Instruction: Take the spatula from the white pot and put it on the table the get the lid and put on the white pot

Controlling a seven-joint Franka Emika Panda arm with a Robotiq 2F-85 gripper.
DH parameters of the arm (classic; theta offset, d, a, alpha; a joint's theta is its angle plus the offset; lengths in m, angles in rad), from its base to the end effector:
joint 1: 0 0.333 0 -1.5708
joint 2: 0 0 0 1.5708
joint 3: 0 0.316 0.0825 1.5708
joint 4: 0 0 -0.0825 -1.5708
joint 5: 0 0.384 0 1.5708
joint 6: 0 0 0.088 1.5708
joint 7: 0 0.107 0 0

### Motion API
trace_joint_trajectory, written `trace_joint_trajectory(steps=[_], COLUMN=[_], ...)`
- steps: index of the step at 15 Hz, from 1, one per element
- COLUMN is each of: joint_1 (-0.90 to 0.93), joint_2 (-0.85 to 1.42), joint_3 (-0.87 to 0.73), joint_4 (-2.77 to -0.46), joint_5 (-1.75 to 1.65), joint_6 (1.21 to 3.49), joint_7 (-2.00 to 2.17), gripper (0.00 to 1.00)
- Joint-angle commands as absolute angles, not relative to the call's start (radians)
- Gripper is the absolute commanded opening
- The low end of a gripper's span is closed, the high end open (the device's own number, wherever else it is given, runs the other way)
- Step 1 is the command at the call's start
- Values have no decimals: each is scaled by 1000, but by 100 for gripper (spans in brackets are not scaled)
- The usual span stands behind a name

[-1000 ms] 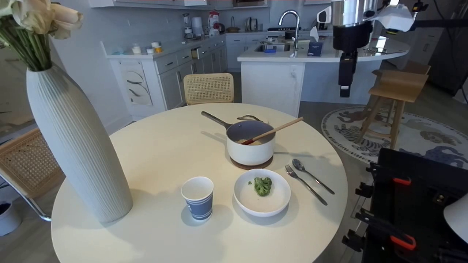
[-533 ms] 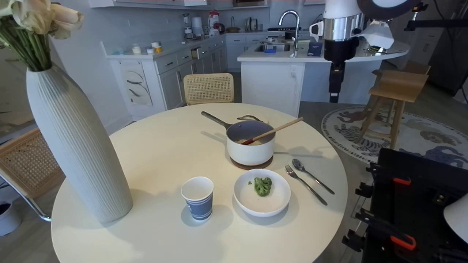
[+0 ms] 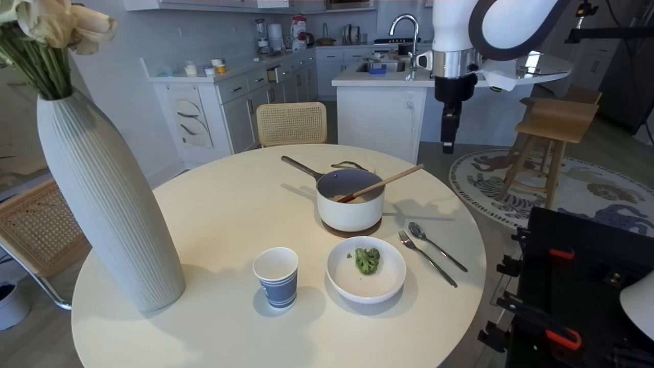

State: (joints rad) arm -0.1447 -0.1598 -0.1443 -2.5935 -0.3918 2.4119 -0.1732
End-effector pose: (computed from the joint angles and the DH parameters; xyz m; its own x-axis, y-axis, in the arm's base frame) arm 0.4114 -0.1233 0.3107 0.9810 0.1710 -0.0918 0.1871 -0.9587 0.2140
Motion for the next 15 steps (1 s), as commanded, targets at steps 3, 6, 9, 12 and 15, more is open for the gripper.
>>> trace_joint_trajectory(steps=[3,6,9,12,15], joint_1=[-162,-156,-149,-137,-128], joint_2=[-26,40,103,161,210], joint_3=[-154,-154,-147,-131,-117], joint_4=[-2504,-2462,-2421,-2384,-2346], joint_5=[-401,-379,-354,-336,-329], joint_6=[2466,2485,2497,2507,2508], joint_7=[-182,-198,-210,-209,-209], gripper=[100,100,100,100,100])
